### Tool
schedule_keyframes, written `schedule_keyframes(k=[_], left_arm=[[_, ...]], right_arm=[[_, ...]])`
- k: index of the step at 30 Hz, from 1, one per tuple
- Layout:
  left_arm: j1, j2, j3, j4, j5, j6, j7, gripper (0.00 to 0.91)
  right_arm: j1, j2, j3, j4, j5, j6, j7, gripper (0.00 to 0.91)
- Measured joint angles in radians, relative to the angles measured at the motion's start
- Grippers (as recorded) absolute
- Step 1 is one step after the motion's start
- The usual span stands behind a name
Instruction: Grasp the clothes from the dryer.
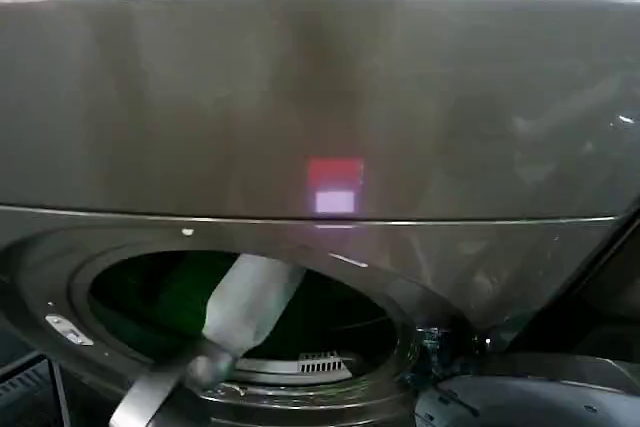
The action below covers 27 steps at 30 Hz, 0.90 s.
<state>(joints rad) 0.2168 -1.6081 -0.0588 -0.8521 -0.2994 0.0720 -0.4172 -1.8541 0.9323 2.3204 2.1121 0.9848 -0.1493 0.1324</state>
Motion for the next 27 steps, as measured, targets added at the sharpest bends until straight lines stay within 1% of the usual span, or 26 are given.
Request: schedule_keyframes(k=[7,13,18,27], left_arm=[[-0.06,0.004,-0.005,0.127,0.028,-0.018,0.094,0.907],[-0.109,0.014,0.007,0.225,0.064,-0.027,0.232,0.907],[-0.157,0.018,0.017,0.313,0.141,-0.051,0.38,0.907],[-0.22,0.023,0.05,0.472,0.303,-0.122,0.629,0.907]], right_arm=[[-0.004,0.002,0.009,0.003,0.011,-0.001,-0.001,0.907],[-0.006,0.001,0.015,0.005,0.021,-0.002,-0.002,0.907],[-0.008,0.0,0.02,0.002,0.025,-0.002,-0.004,0.907],[-0.018,-0.006,0.034,0.004,0.034,-0.003,-0.005,0.907]])
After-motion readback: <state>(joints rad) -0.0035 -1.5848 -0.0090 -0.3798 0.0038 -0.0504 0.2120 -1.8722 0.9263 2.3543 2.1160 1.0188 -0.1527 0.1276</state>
